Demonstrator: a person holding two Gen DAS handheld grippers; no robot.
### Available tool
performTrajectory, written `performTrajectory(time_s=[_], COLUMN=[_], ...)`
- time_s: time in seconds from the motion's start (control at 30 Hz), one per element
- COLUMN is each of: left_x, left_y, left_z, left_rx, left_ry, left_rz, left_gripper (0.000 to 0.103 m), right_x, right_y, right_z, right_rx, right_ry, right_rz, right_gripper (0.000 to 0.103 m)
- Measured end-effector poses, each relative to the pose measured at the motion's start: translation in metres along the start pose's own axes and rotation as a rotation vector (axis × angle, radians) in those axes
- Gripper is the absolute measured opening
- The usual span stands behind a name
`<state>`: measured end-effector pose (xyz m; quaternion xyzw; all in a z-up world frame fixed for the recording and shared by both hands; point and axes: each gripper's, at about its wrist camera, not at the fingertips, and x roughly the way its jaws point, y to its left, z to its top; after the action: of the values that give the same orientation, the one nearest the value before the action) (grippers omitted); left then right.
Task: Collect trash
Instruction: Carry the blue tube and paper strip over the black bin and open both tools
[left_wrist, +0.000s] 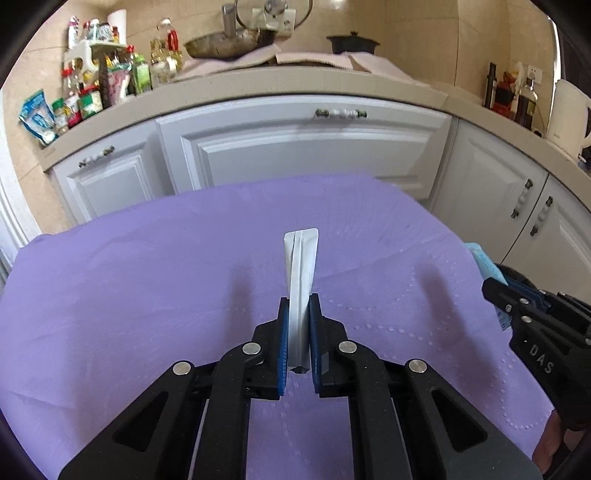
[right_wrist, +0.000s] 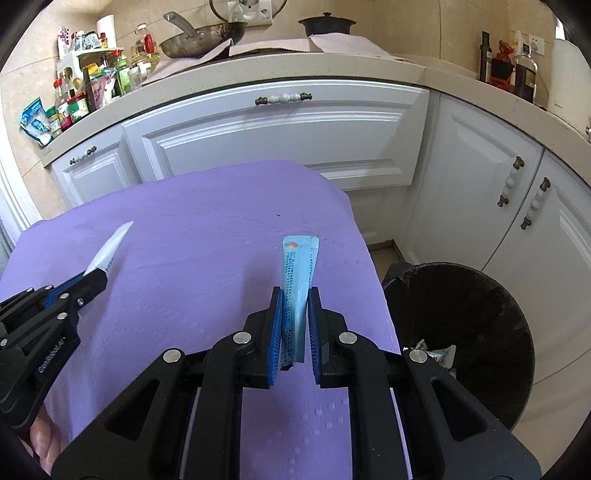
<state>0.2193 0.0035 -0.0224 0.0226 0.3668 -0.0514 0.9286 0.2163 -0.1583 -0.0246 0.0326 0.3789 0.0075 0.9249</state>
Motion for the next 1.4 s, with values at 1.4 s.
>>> performTrajectory(time_s=[1.4], left_x=[-0.068], left_y=[-0.17], left_z=[-0.016], left_rx=[0.216], left_ry=[-0.184], left_rz=[-0.2], left_gripper=[0.011], right_x=[-0.098], right_y=[-0.167], right_z=[-0.049], right_rx=[0.209], right_ry=[-0.146], right_rz=[-0.283], right_gripper=[0.013])
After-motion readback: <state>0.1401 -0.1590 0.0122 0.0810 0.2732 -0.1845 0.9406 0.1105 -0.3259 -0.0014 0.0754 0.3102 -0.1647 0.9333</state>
